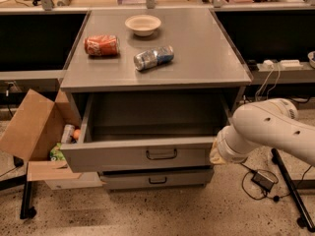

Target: Close top drawer

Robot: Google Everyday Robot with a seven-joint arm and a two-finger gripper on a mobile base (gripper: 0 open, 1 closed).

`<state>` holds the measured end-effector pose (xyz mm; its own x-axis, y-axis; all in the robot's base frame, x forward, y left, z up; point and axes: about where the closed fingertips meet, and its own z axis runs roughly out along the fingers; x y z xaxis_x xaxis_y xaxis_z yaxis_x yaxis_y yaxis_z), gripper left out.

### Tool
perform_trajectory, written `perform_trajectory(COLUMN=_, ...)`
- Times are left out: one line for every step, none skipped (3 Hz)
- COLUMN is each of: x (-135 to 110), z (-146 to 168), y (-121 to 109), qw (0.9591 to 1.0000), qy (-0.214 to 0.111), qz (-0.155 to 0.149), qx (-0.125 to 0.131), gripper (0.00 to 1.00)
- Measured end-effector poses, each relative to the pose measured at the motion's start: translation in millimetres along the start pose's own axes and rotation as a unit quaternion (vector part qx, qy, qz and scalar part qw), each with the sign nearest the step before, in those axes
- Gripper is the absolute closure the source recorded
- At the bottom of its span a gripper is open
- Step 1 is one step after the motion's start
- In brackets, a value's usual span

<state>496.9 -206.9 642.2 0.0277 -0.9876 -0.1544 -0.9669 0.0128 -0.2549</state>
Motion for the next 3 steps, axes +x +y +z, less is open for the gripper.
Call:
perform_trajectory(x=-4.5, z=2.6, y=-9.2, qw=0.9999, qy=-0.007, qz=0.005, qx=0.01, gripper=1.0)
perform_trajectory(x=2.9, z=7.5, y=-20.3, qw=0.9998, qy=-0.012, qz=0.012, qx=0.015, gripper=1.0)
perform_trajectory(x=11.3, z=14.0, y=-32.8, qw=0.9995, qy=-0.019, qz=0.02, qx=0.017, gripper=1.0)
